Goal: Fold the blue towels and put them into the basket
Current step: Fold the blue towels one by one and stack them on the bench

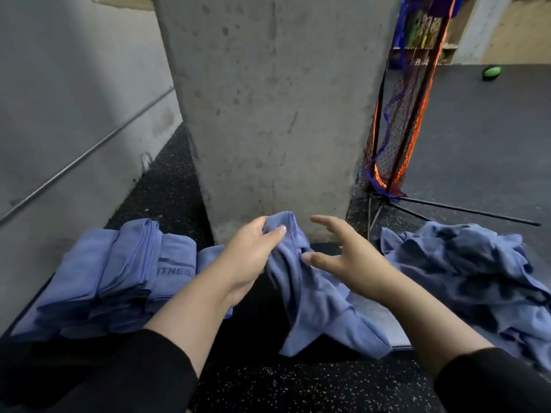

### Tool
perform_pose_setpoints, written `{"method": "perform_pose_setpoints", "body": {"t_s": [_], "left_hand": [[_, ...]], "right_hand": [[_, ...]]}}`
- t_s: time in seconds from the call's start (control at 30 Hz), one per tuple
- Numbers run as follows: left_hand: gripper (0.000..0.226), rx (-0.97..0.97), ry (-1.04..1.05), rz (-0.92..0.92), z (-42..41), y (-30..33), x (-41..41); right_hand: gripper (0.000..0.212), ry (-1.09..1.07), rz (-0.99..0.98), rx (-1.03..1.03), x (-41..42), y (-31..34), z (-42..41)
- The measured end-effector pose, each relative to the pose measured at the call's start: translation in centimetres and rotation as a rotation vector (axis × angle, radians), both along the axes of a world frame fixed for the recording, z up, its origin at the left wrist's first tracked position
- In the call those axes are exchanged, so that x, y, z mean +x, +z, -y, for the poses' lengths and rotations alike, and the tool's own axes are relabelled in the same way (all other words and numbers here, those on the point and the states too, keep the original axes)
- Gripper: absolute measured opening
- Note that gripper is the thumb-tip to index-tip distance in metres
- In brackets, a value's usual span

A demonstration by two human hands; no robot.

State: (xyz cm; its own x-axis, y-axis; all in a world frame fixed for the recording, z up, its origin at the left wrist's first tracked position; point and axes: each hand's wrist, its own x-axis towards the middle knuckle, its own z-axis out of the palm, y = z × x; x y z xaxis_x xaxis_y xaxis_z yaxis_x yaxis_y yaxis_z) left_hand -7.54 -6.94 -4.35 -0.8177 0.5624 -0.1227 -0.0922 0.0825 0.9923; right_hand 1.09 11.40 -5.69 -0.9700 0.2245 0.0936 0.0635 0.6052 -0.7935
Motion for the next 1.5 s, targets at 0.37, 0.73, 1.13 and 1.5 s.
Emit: {"method": "perform_pose_setpoints", "body": {"t_s": [0.37,0.73,1.13,1.5], "left_hand": [[0.025,-0.082,0.203,-0.125,-0.8,-0.5,-3.2],[0.039,-0.341,-0.069,-0.347,-0.4,-1.7,-5.1],[0.034,-0.543,-0.166,-0.483,-1.1,-3.3,-5.0],[0.022,-0.227,0.053,-0.342,-2.8,-2.3,-3.8]], "right_hand": [[0.025,-0.025,-0.131,-0.066,-5.3,-0.9,1.6],[0.018,-0.056,-0.067,-0.178,-5.9,-0.7,-0.3],[0.030,-0.187,-0.085,-0.317,-5.6,-0.7,-1.3],[0.032,-0.091,-0.037,-0.064,-5.3,-1.0,-2.4]]}}
